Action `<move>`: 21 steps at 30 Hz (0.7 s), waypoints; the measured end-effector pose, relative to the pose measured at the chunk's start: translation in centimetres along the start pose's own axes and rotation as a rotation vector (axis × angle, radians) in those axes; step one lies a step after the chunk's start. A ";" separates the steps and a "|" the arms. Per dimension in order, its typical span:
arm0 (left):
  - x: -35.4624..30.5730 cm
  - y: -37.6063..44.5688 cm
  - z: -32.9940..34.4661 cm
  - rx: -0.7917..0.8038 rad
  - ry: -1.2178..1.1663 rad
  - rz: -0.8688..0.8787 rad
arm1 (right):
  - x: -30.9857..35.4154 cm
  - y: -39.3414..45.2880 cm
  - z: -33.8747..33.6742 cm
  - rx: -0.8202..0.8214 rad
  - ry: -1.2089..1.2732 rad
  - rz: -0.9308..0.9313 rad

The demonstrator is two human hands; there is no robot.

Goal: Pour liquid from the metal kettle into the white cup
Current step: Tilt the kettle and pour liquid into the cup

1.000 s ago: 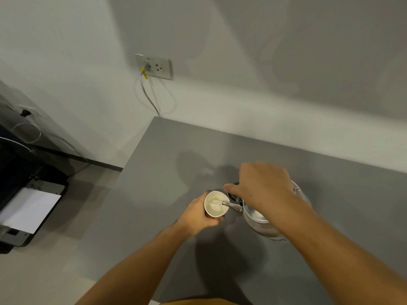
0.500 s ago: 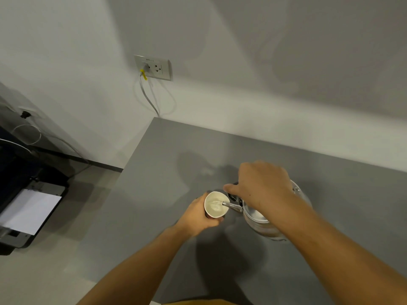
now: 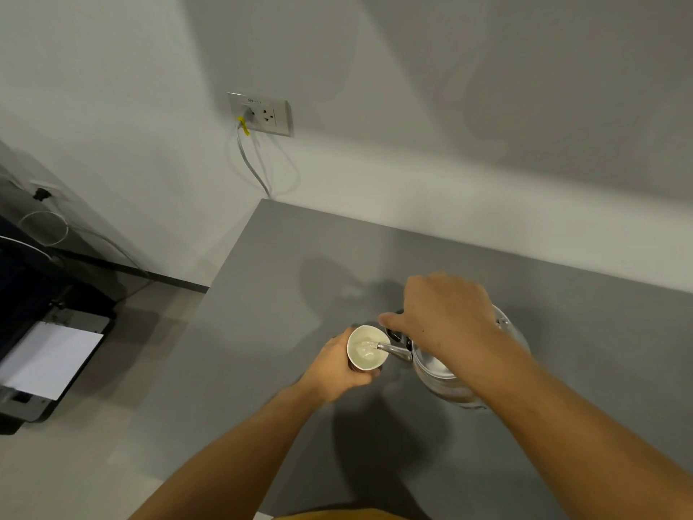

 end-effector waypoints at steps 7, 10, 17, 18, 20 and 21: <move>-0.1 0.1 0.0 -0.004 0.009 0.000 | 0.1 0.0 0.2 -0.014 -0.002 -0.009; 0.0 0.2 0.1 -0.007 0.018 -0.002 | 0.1 0.0 0.2 -0.020 0.001 -0.010; 0.1 0.2 0.1 -0.014 0.029 -0.013 | 0.1 0.0 0.4 -0.028 0.000 -0.013; 0.1 0.2 0.1 -0.015 0.029 -0.014 | 0.2 0.0 0.3 -0.027 0.001 -0.014; 0.0 0.2 0.1 -0.018 0.036 -0.017 | 0.3 0.0 0.3 -0.019 0.003 -0.012; 0.0 0.2 0.1 -0.019 0.041 -0.017 | 0.3 0.0 0.2 -0.017 0.002 -0.012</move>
Point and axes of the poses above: each hand's wrist, its own y-axis towards the middle knuckle, its own z-axis out of the palm, x = y × z, the point moved 1 cm from there along y, towards the middle knuckle, and after that the axes turned 13 degrees about x, right-handed, at the moved point
